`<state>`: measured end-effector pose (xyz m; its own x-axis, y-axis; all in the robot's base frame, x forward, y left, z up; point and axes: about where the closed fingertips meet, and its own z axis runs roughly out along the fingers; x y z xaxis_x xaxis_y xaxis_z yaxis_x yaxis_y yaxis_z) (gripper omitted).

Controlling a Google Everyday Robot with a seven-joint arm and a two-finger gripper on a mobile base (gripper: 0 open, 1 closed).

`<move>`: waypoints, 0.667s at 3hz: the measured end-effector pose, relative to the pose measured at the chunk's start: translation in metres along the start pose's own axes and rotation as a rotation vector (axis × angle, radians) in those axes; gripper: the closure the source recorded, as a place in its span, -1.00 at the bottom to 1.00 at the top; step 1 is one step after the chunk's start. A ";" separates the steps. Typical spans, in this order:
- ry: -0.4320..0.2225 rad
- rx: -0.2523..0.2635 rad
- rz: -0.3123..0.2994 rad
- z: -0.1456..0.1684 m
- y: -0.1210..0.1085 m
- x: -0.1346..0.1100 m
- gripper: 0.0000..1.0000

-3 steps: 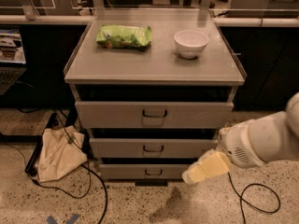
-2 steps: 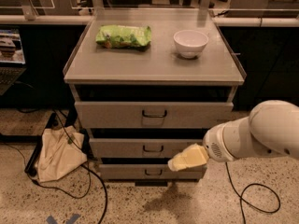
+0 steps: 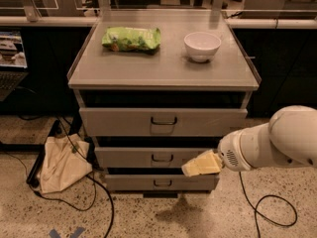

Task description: Open middle drawer

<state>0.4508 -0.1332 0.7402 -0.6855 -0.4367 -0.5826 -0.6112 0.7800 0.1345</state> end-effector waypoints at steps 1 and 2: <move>0.000 0.000 0.000 0.000 0.000 0.000 -0.01; 0.000 0.000 0.000 0.000 0.000 0.000 0.46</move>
Offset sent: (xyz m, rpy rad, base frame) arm 0.0000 0.0000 0.0000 0.0000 0.0000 0.0000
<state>0.4508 -0.1332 0.7402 -0.6854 -0.4368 -0.5826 -0.6112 0.7800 0.1344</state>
